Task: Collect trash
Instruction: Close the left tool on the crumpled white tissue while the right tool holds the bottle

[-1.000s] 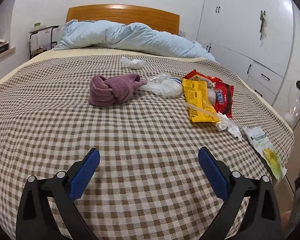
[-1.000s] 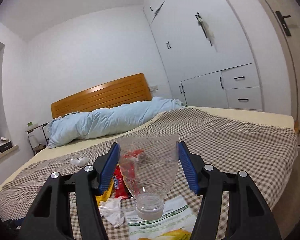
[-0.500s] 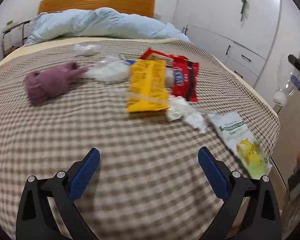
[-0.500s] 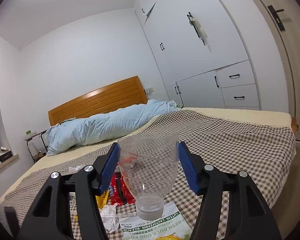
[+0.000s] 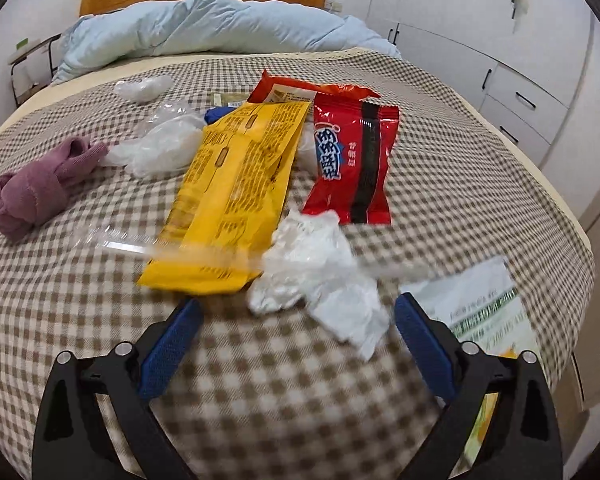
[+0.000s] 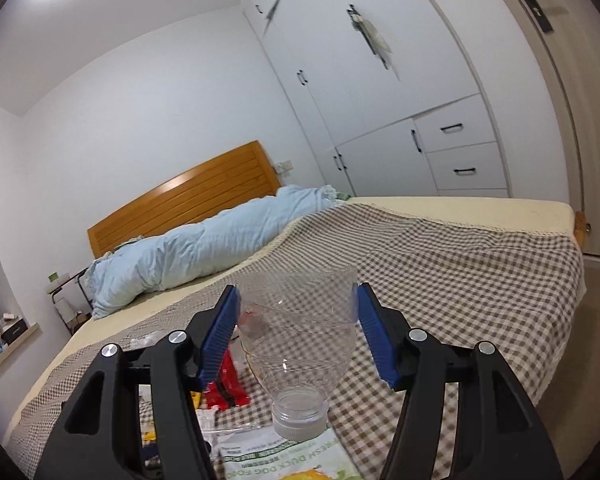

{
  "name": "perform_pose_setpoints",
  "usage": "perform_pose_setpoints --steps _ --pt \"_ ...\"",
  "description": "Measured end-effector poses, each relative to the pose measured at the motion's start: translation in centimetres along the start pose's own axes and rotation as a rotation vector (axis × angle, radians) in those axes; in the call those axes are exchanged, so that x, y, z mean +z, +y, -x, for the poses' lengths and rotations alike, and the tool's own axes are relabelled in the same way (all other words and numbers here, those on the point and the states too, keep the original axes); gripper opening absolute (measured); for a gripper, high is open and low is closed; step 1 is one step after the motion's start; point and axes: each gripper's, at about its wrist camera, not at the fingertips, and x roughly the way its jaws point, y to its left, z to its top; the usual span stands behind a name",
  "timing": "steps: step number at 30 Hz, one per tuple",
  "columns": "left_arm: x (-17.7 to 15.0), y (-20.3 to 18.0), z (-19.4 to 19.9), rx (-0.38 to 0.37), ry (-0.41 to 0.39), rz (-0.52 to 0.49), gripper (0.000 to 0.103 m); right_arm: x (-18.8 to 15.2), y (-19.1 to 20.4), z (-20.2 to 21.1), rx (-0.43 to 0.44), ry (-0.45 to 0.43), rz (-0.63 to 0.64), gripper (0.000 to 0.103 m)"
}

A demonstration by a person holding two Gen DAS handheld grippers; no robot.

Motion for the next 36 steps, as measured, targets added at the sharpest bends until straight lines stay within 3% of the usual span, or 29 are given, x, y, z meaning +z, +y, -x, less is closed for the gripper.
perform_pose_setpoints --steps 5,7,9,11,13,15,16,26,30,36 --pt "0.5 -0.8 -1.1 0.094 0.029 -0.015 0.086 0.3 -1.1 0.1 -0.017 0.007 -0.022 0.059" --pt "0.5 -1.1 -1.3 0.136 0.028 -0.037 0.076 0.4 -1.3 0.2 -0.016 0.004 -0.025 0.059" --pt "0.9 -1.2 -1.9 0.168 0.043 -0.059 0.074 0.4 -1.4 0.3 -0.016 0.003 -0.026 0.059" --pt "1.3 -1.2 -2.1 0.195 0.047 -0.064 0.063 0.4 -1.4 0.2 -0.015 0.004 -0.027 0.059" --pt "1.7 -0.8 -1.9 0.198 0.044 -0.051 0.035 0.4 -1.4 0.3 -0.012 0.003 -0.026 0.059" --pt "1.9 -0.4 -1.5 0.189 0.049 -0.047 0.015 0.4 -1.4 0.3 -0.009 0.0 -0.024 0.059" --pt "1.9 -0.2 -1.3 0.175 0.053 -0.045 0.01 0.5 -1.4 0.4 -0.003 -0.003 -0.025 0.059" --pt "1.4 1.4 2.8 0.068 0.03 -0.049 0.008 0.5 -1.7 0.3 0.016 0.003 -0.036 0.059" --pt "0.8 2.1 4.2 0.081 0.023 -0.068 0.008 0.4 -1.7 0.3 0.02 0.006 -0.035 0.059" --pt "1.8 3.9 7.5 0.101 -0.052 -0.043 0.008 0.2 -1.3 0.4 0.028 0.009 -0.026 0.059"
